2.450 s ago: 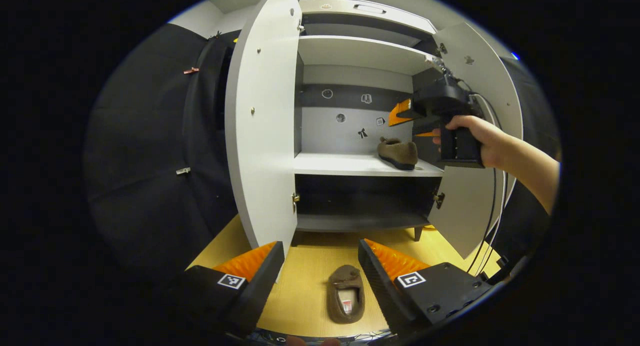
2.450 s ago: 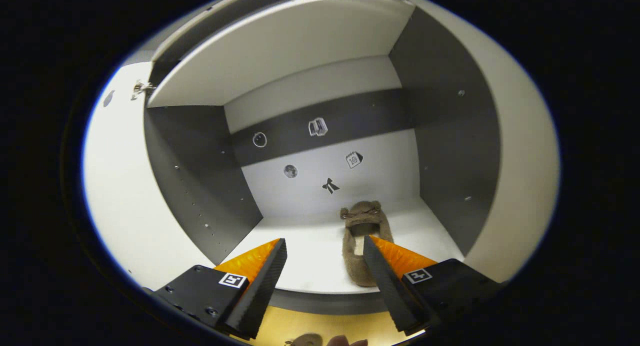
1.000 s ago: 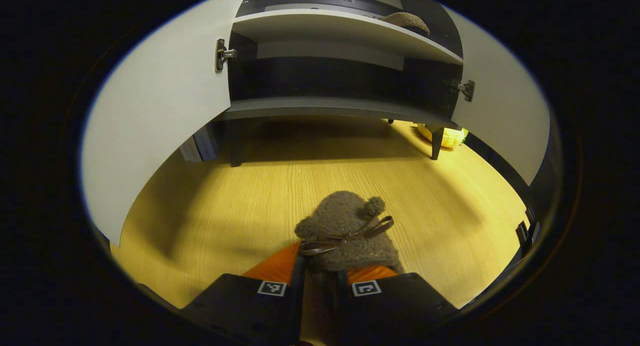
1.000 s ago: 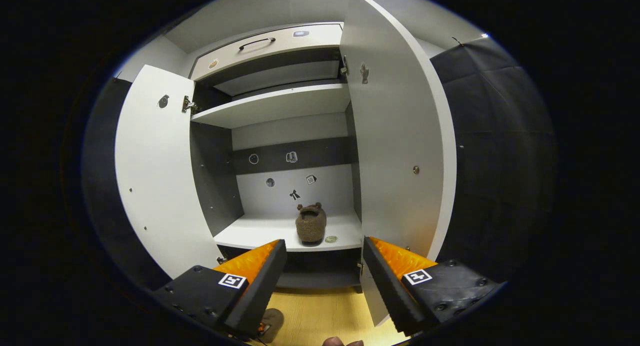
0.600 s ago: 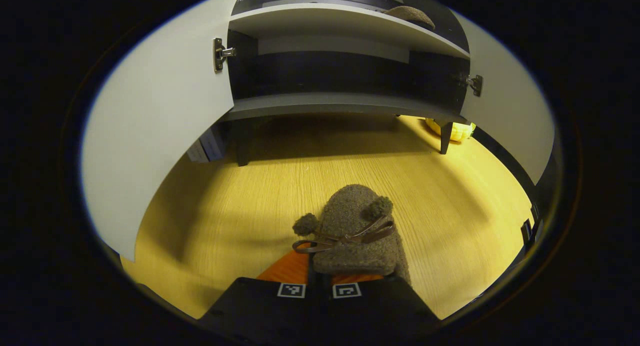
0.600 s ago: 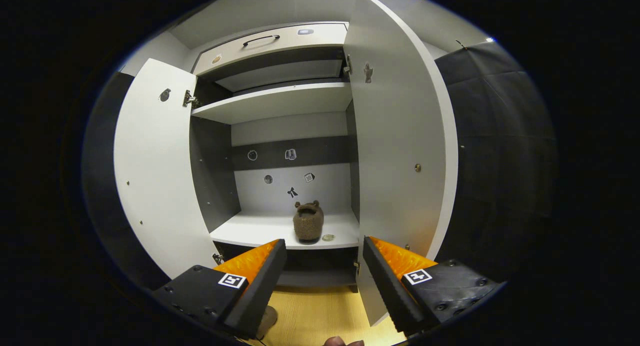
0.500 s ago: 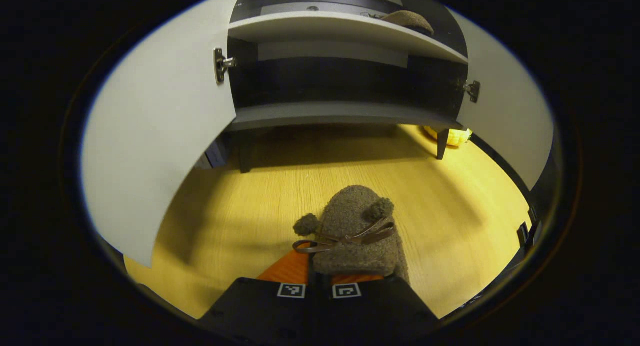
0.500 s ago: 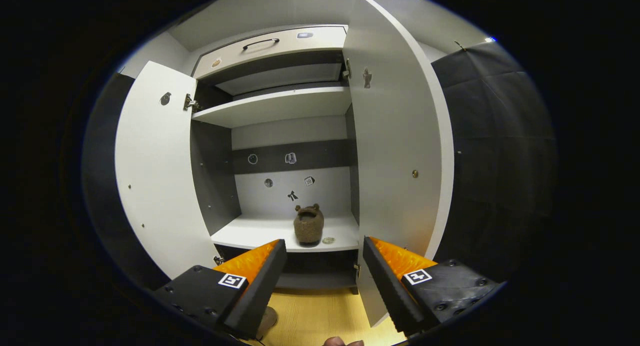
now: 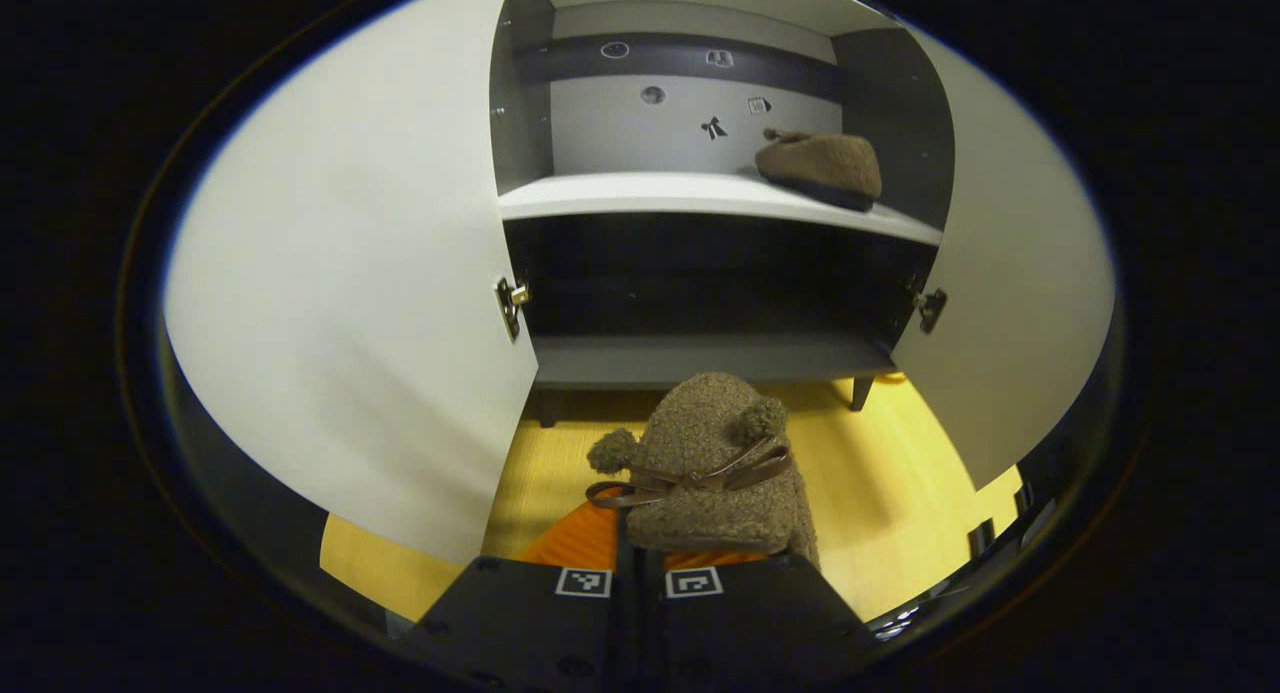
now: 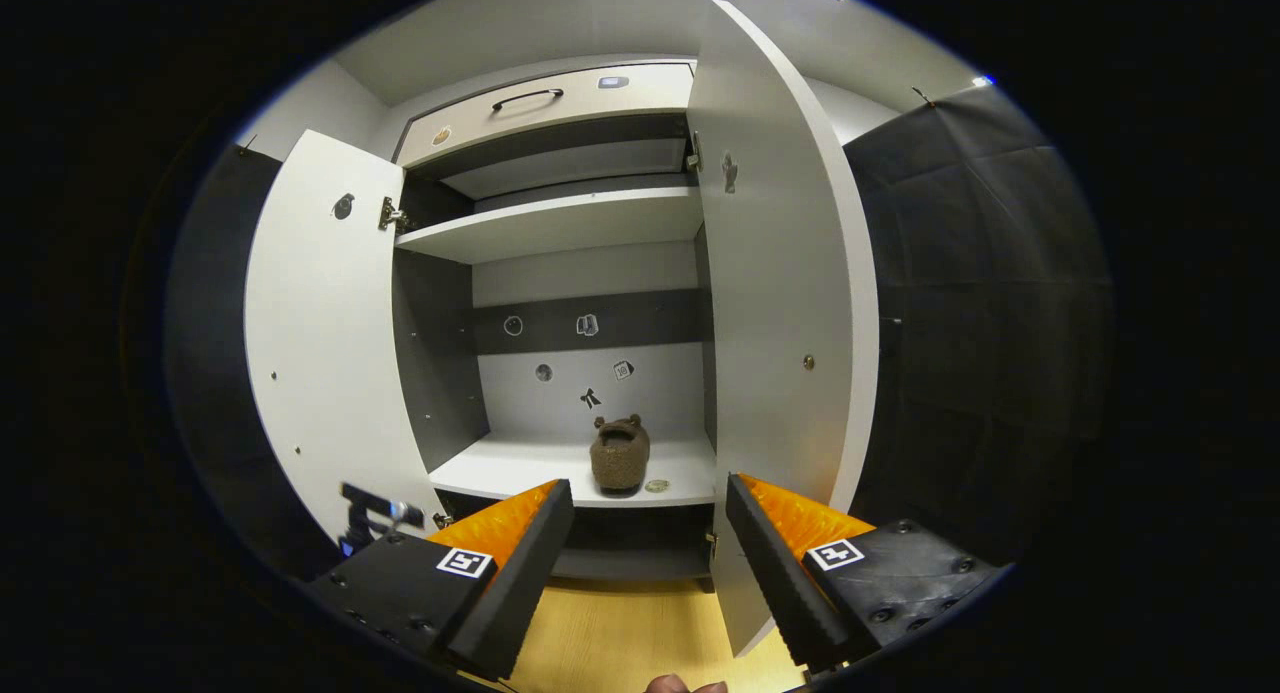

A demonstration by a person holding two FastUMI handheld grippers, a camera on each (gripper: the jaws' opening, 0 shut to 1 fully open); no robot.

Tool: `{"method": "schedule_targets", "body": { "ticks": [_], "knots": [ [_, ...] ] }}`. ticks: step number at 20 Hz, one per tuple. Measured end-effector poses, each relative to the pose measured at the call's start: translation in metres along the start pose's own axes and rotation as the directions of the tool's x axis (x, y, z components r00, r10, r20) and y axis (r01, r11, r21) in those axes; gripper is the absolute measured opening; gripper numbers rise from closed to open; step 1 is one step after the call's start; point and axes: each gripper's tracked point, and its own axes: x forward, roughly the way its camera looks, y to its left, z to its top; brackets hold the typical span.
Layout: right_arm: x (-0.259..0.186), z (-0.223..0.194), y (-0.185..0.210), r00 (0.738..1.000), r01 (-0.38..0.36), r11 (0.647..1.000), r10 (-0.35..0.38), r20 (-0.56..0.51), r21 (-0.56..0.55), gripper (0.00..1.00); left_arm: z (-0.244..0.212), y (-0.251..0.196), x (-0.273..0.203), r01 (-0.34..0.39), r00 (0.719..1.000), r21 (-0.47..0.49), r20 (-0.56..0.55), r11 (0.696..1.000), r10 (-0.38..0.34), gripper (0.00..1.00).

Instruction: Grab one shoe with the right hand and put it into the shoe cabinet, grab the other shoe with the left hand and put it into the shoe cabinet; then close the right door with the right hand and the left door with the left hand.

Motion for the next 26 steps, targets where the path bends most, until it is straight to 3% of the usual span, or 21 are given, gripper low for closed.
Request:
{"method": "schedule_targets", "body": {
  "ticks": [8,14,20,26],
  "knots": [
    [-0.013,-0.001,-0.017,1.000,0.004,0.999,-0.003,0.017,-0.042,0.98,0.157,0.012,-0.017,-0.015,0.988,-0.077,0.153,0.997,0.027,0.05],
    [-0.024,-0.008,-0.031,1.000,0.012,1.000,-0.012,0.015,-0.011,0.98,0.250,0.018,0.010,-0.043,0.971,-0.068,0.231,0.997,0.057,0.05],
    [-0.027,-0.013,-0.062,0.999,0.051,0.998,-0.051,0.007,-0.031,0.98,0.307,0.009,0.071,-0.084,0.968,-0.053,0.232,0.995,0.094,0.05],
    [-0.031,-0.002,-0.087,0.994,0.102,0.994,-0.100,0.043,-0.041,0.98,0.326,-0.005,0.150,-0.146,0.977,-0.012,0.158,0.989,0.146,0.05]
  ]
}}
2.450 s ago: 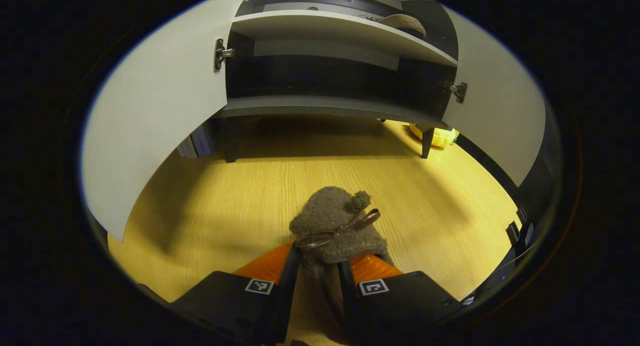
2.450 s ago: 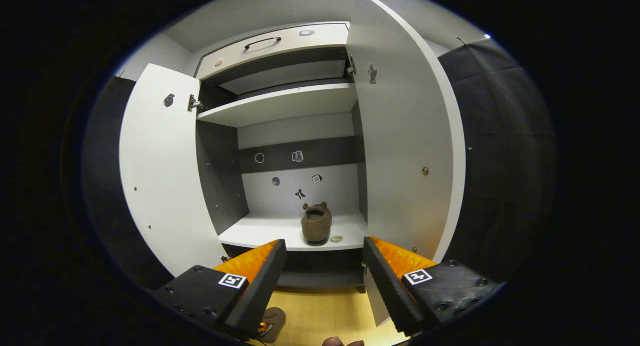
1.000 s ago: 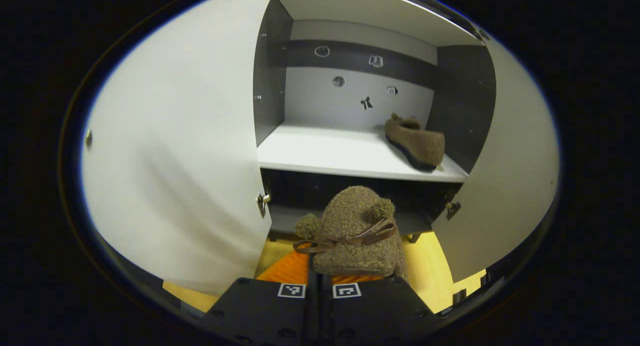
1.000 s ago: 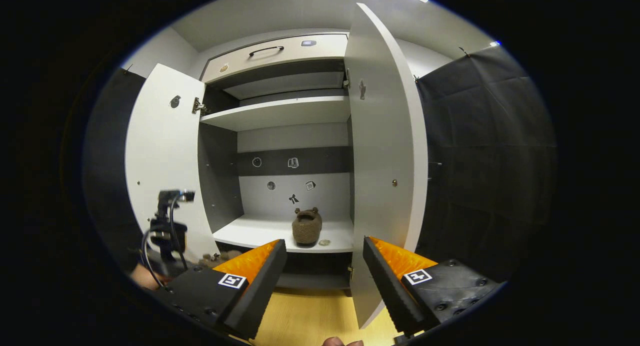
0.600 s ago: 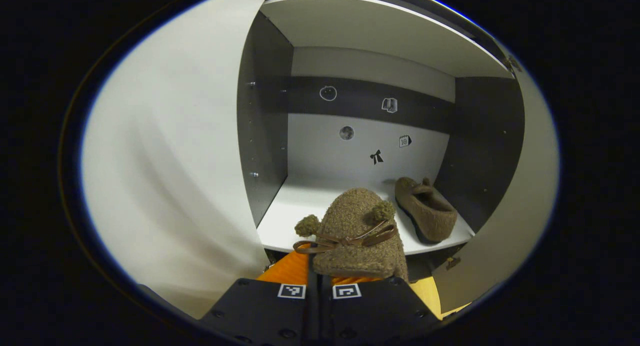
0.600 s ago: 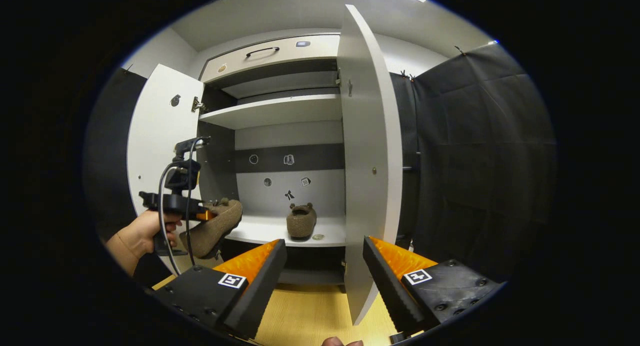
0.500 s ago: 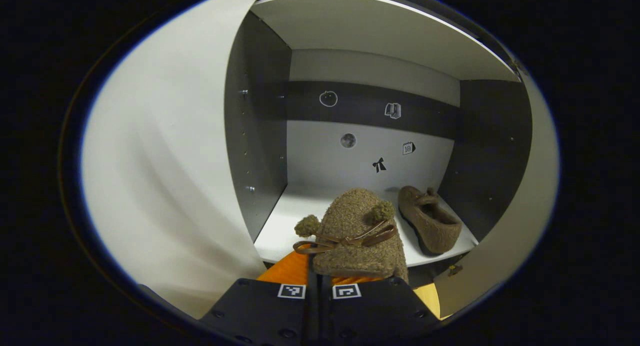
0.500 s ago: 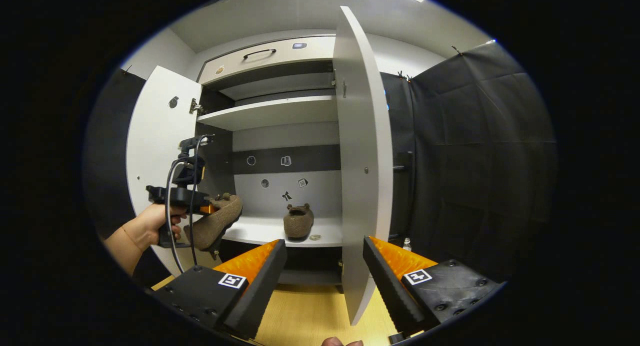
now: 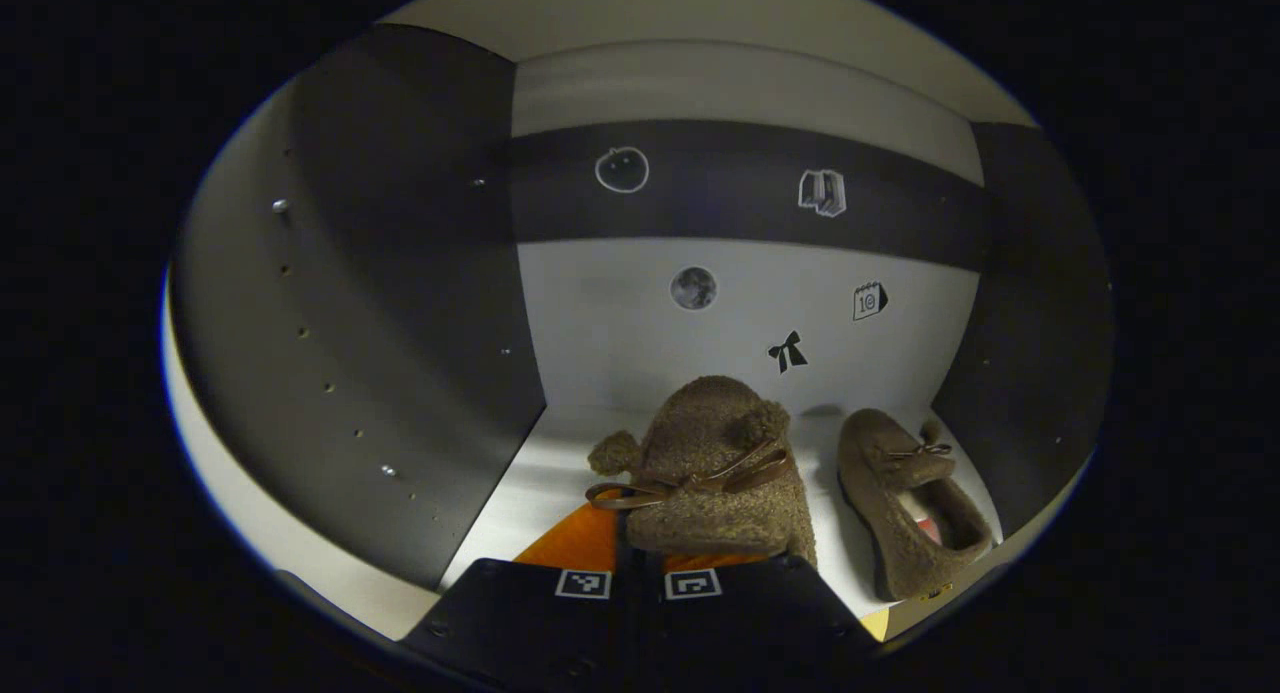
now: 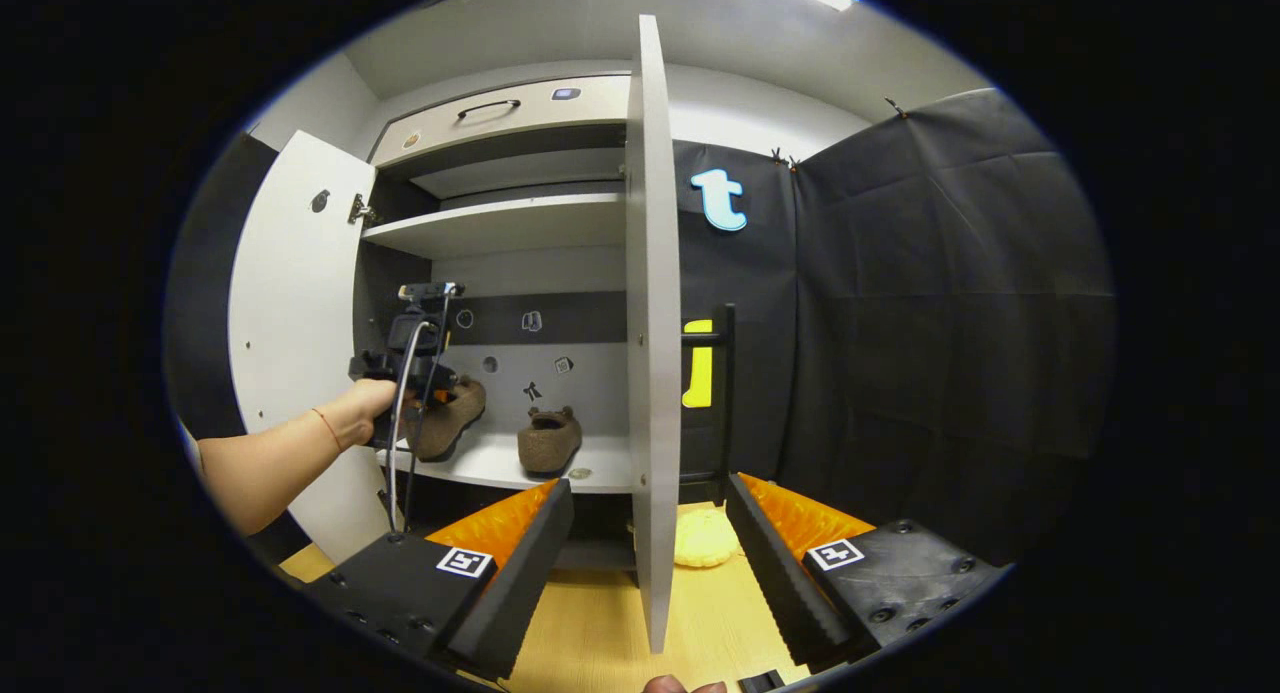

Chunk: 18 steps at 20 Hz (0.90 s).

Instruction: Grab one shoe with the right hand and put it into the shoe cabinet, grab the other shoe with the left hand and put it into the shoe cabinet; then close the right door with the right hand and the left door with the left hand.

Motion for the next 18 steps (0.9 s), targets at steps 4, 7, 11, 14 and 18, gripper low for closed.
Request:
{"method": "schedule_targets", "body": {
  "ticks": [4,7,11,14,18],
  "knots": [
    [-0.001,0.003,-0.007,1.000,0.016,1.000,-0.016,0.010,-0.020,0.98,-0.013,-0.010,0.039,-0.031,0.997,0.059,-0.071,0.998,0.035,0.05],
    [-0.001,0.004,-0.014,0.999,0.035,0.999,-0.034,0.014,-0.031,0.98,-0.020,-0.015,0.053,-0.038,0.994,0.077,-0.099,0.996,0.046,0.03],
    [0.002,0.001,-0.023,0.999,0.049,0.999,-0.049,0.005,-0.016,0.98,-0.026,-0.021,0.061,-0.036,0.991,0.111,-0.122,0.993,0.050,0.05],
    [0.002,0.001,-0.026,0.998,0.057,0.998,-0.057,0.004,-0.008,0.98,-0.023,-0.021,0.059,-0.044,0.991,0.148,-0.115,0.988,0.062,0.10],
    [0.000,-0.002,-0.027,0.999,0.053,0.999,-0.053,-0.003,-0.006,0.98,-0.024,-0.024,0.047,-0.034,0.992,0.145,-0.119,0.989,0.052,0.19]
  ]
}}
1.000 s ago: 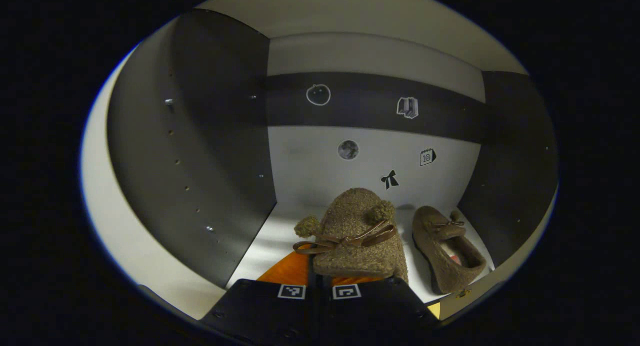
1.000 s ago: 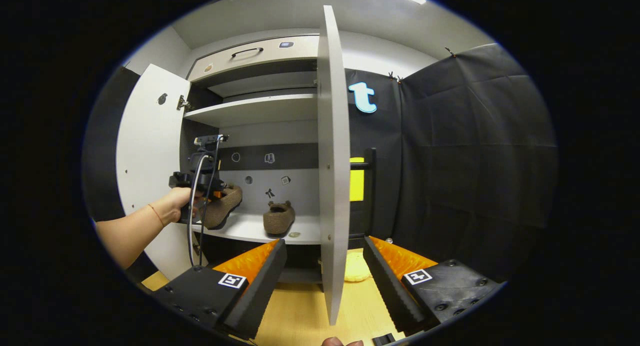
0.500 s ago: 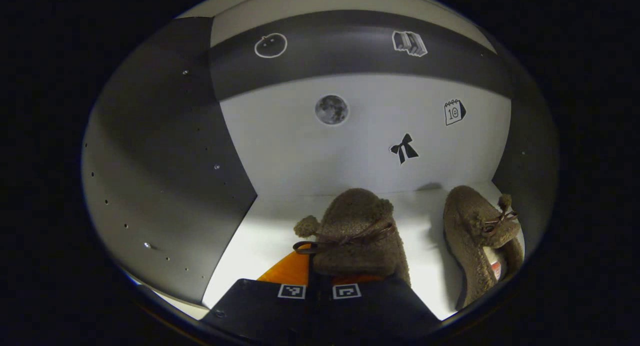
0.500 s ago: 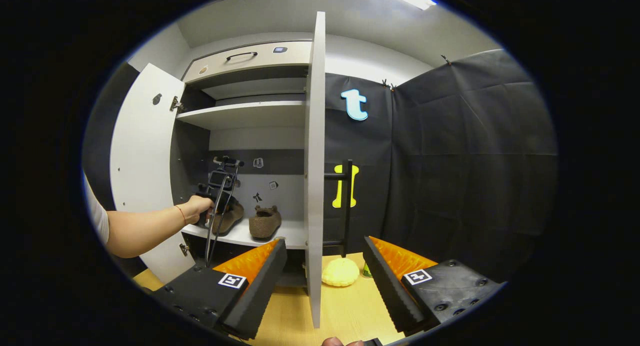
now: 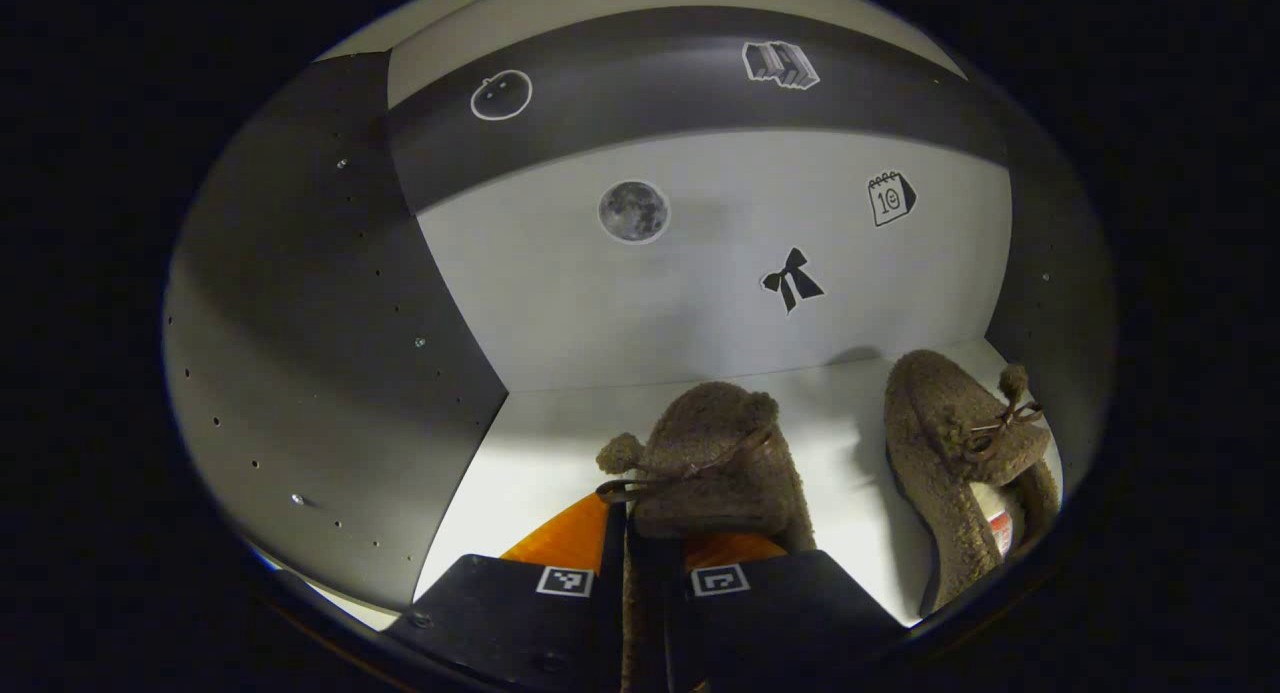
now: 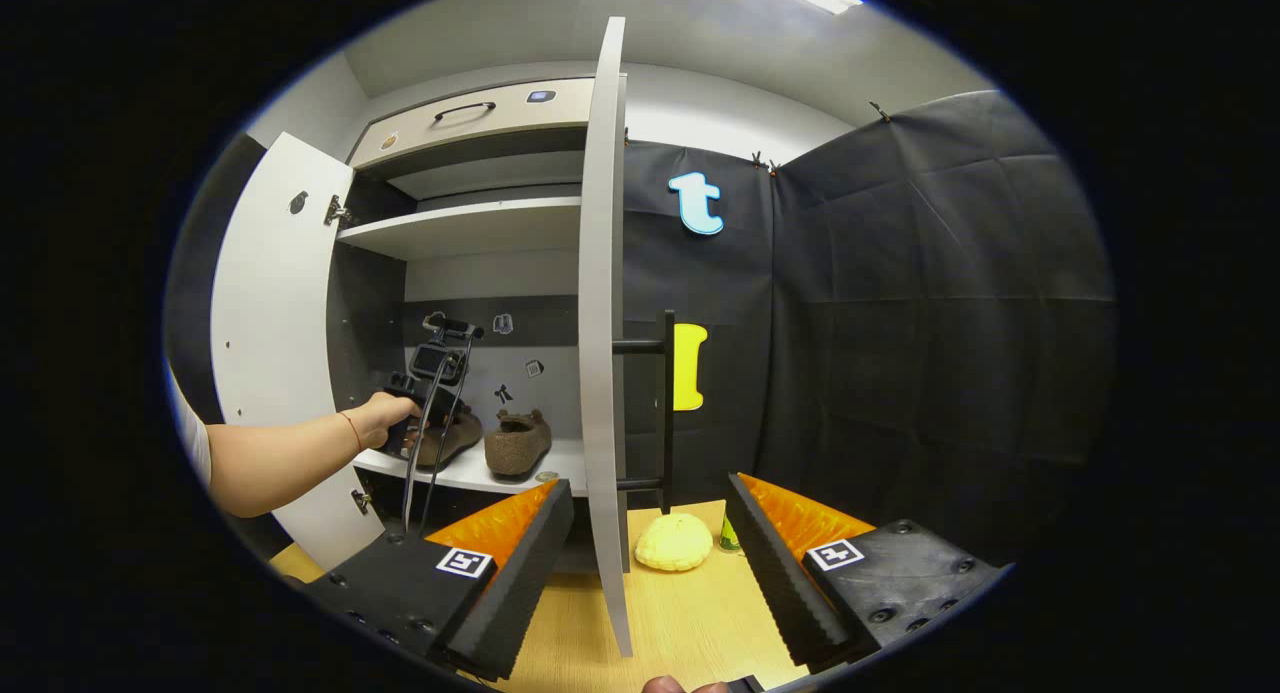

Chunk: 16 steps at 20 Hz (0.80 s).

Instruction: Grab one shoe with the right hand and put it into the shoe cabinet, grab the other shoe with the left hand and put it into the shoe cabinet; then close the right door with the right hand and the left door with the left hand.

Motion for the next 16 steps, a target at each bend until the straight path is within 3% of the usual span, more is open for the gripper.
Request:
{"method": "schedule_targets", "body": {
  "ticks": [6,9,12,14,15,16],
  "knots": [
    [-0.008,0.002,-0.001,1.000,0.002,1.000,-0.002,0.000,0.009,0.98,-0.003,-0.004,-0.030,0.050,0.998,-0.015,0.049,0.999,-0.049,0.25],
    [-0.013,0.006,-0.005,1.000,0.013,1.000,-0.013,0.008,0.015,0.98,-0.006,-0.001,-0.052,0.058,0.994,-0.026,0.099,0.998,-0.055,0.51],
    [-0.017,0.008,-0.012,0.999,0.031,1.000,-0.031,0.008,0.002,0.98,0.001,-0.003,-0.084,0.110,0.976,-0.049,0.192,0.993,-0.098,0.60],
    [-0.018,0.009,-0.017,0.999,0.046,0.999,-0.046,0.003,0.000,0.98,0.009,0.003,-0.110,0.110,0.958,-0.038,0.270,0.993,-0.095,0.76],
    [-0.018,0.011,-0.021,0.999,0.054,0.999,-0.054,0.004,0.003,0.98,0.012,0.002,-0.124,0.114,0.947,-0.020,0.305,0.993,-0.102,0.89],
    [-0.017,0.013,-0.024,0.998,0.064,0.998,-0.064,0.004,0.008,0.98,0.011,0.004,-0.136,0.110,0.939,-0.002,0.328,0.994,-0.103,0.92]
  ]
}}
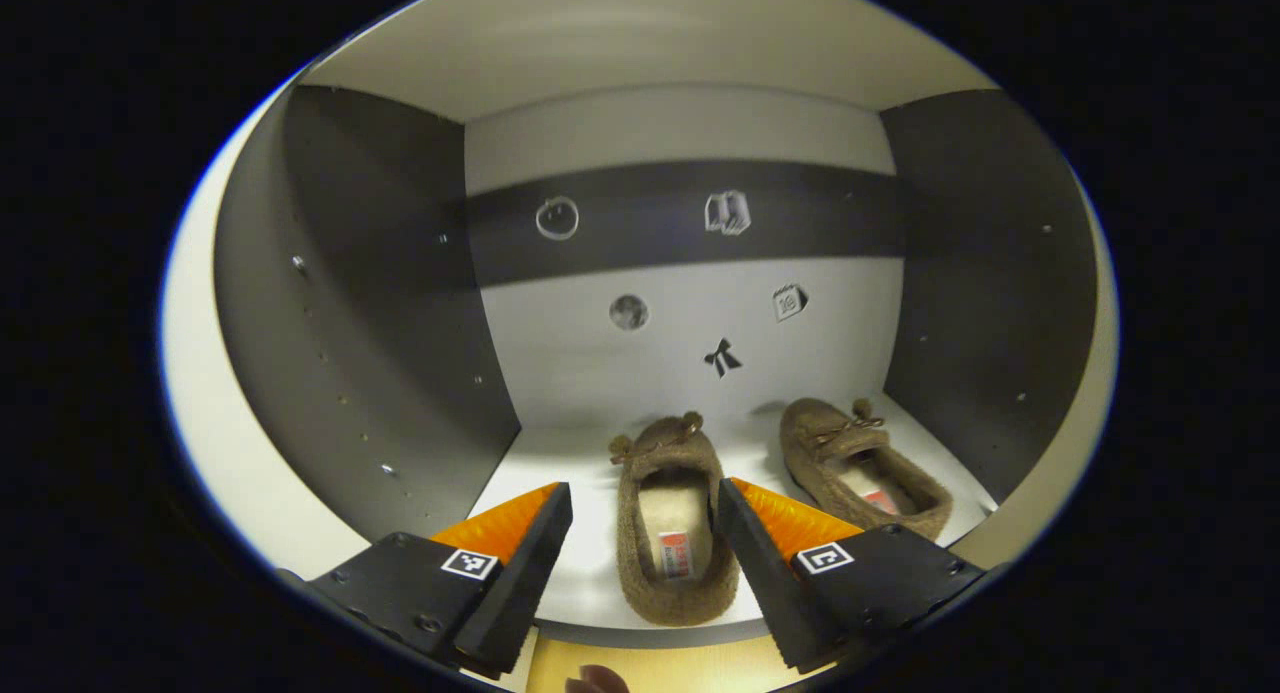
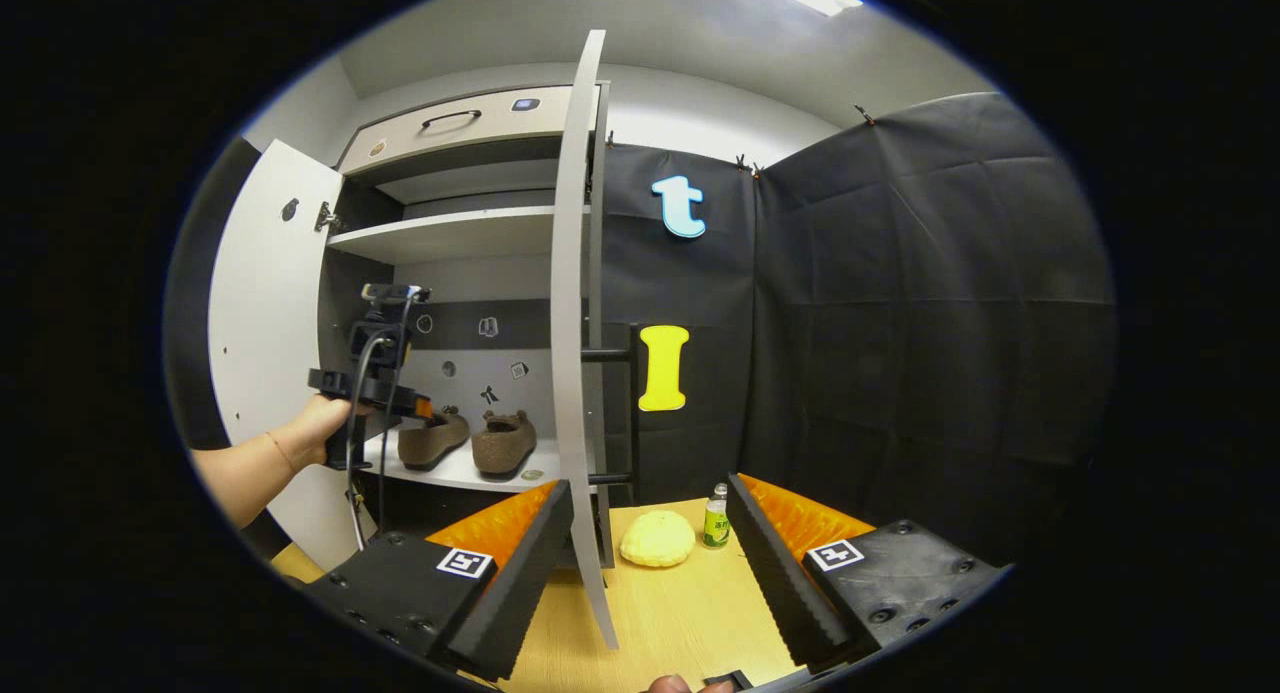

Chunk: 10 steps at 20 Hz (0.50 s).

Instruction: Grab one shoe with the right hand and put it into the shoe cabinet, grab the other shoe with the left hand and put it into the shoe cabinet; then close the right door with the right hand and the left door with the left hand.

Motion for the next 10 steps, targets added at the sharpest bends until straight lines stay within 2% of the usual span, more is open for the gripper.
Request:
{"method": "schedule_targets", "body": {
  "ticks": [4,9,10],
  "knots": [
    [0.007,0.008,-0.012,0.999,0.034,0.999,-0.034,0.011,0.004,0.98,0.016,-0.007,-0.059,0.039,0.995,-0.004,0.087,0.999,-0.039,0.93],
    [0.018,0.008,-0.020,0.998,0.065,0.997,-0.065,-0.011,0.047,0.98,0.034,-0.006,-0.145,0.092,0.971,-0.049,0.227,0.995,-0.079,0.93],
    [0.020,0.008,-0.023,0.997,0.076,0.996,-0.076,-0.011,0.051,0.98,0.034,-0.004,-0.161,0.098,0.966,-0.061,0.248,0.993,-0.080,0.89]
  ]
}}
